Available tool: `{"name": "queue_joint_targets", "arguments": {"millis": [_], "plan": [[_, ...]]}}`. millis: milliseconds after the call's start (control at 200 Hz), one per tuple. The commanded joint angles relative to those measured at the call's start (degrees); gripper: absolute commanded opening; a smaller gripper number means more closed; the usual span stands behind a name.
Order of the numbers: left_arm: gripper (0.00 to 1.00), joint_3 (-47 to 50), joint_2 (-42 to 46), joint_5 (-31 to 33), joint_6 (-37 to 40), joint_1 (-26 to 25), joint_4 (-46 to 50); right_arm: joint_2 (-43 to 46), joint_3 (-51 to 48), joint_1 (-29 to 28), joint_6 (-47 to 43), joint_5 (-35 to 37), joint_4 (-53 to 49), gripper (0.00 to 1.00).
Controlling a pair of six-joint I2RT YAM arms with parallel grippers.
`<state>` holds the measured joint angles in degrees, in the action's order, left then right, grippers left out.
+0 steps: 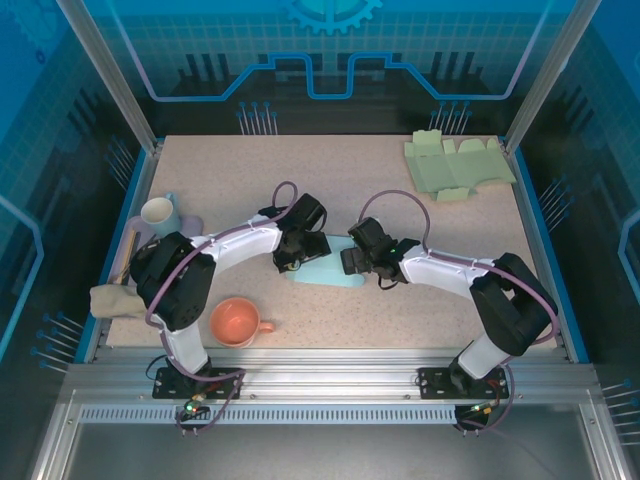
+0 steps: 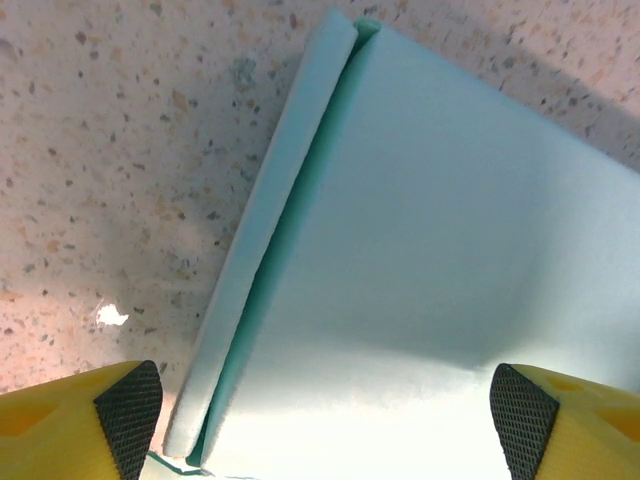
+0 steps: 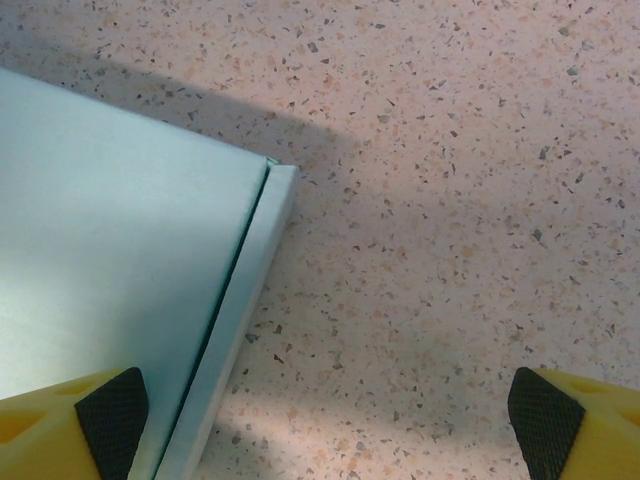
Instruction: Fold the paper box
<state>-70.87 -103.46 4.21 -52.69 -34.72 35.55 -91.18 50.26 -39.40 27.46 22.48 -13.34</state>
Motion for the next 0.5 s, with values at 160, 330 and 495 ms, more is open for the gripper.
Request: {"name": "queue_joint_targets", "arguments": {"millis": [160, 330, 495], "plan": [[0.89, -0.54, -1.68, -2.73, -3.51, -0.12, 3.81, 0.31, -1.57, -0.94, 1.18, -0.12, -1.42, 0.96], [0.9, -3.21, -3.51, -4.8, -5.98, -0.16, 6.85, 0.64, -1.83, -0.88, 1.5, 0.31, -1.42, 0.96], [0.9, -6.25, -4.56, -5.36, -9.64, -0.13, 10.94, 1.18, -2.44, -0.94, 2.15, 0.27, -1.05, 0.96]]}}
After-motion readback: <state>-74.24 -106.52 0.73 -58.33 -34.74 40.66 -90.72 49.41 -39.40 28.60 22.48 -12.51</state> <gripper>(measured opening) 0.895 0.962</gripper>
